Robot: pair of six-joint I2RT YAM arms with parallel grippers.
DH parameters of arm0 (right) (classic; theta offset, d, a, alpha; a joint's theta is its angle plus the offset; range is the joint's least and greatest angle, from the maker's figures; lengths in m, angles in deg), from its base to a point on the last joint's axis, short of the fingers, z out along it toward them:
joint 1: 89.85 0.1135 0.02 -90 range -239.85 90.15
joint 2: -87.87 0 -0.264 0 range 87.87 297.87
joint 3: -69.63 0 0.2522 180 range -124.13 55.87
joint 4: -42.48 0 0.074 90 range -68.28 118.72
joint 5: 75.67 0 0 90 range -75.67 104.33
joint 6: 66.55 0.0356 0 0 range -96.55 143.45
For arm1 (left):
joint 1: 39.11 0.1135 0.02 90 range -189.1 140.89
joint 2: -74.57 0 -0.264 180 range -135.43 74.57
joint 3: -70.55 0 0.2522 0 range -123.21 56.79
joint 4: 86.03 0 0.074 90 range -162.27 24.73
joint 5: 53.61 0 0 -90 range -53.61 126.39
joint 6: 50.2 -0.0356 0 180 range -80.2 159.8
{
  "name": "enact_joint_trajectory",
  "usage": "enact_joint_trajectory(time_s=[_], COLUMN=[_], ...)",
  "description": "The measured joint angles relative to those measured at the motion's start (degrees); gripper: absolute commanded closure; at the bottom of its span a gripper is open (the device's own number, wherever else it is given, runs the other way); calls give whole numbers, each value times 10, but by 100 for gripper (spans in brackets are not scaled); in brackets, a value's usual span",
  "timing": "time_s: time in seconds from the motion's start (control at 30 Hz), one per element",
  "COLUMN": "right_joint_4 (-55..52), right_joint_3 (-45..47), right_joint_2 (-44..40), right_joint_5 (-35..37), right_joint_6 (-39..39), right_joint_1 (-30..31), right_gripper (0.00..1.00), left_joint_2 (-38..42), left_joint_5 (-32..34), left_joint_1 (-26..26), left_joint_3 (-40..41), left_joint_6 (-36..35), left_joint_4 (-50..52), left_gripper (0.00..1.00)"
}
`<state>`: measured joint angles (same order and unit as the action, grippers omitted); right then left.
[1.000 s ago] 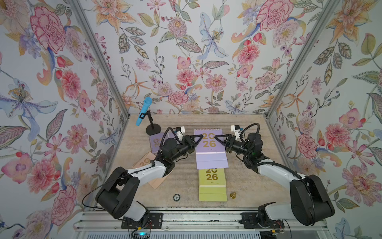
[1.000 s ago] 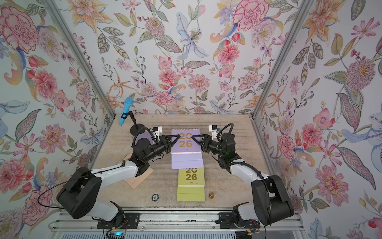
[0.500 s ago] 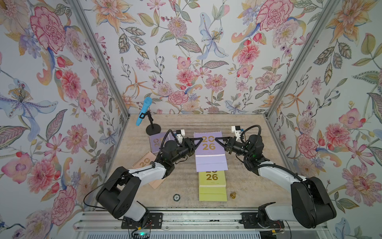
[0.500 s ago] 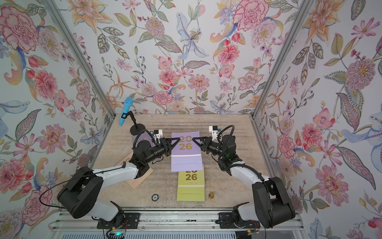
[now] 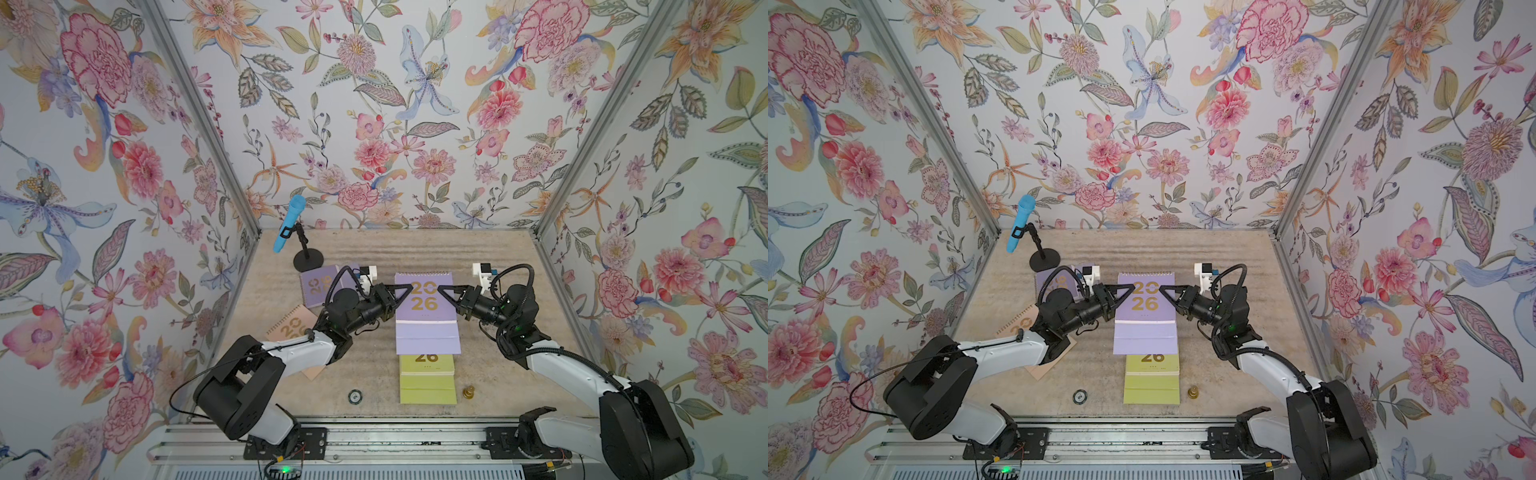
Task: Stack the calendars
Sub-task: Adjust the calendar, then place the calendar at the calendar.
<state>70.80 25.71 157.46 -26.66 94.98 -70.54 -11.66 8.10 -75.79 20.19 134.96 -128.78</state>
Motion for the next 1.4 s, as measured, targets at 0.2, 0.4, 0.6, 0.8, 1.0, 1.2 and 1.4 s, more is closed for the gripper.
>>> enact_joint_trajectory(time_s=[0.2,0.4,0.6,0.8,1.0,1.2,1.4], right_joint_4=[-5,-17,-46,-101,-180,-242,-289], right_joint_3=[4,8,37,89,135,160,178], right_joint_2=[-4,-10,-52,-134,-240,-320,-360], right_joint_5=[1,1,3,12,26,40,57], right_joint_6=[-9,-14,-25,-38,-45,-47,-46], right_joint_1=[-1,-4,-15,-17,-16,-6,22], right_gripper=[100,100,100,100,100,100,100], left_joint_2=[-6,-7,1,43,122,186,204], left_joint_5=[2,4,16,33,59,91,115], left_joint_1=[0,0,0,0,0,-10,-48], left_joint_3=[2,5,30,65,84,96,132], left_joint_6=[3,2,0,-17,-63,-107,-114], left_joint_4=[-6,-12,-16,19,120,227,275], left_gripper=[60,51,48,47,47,49,52])
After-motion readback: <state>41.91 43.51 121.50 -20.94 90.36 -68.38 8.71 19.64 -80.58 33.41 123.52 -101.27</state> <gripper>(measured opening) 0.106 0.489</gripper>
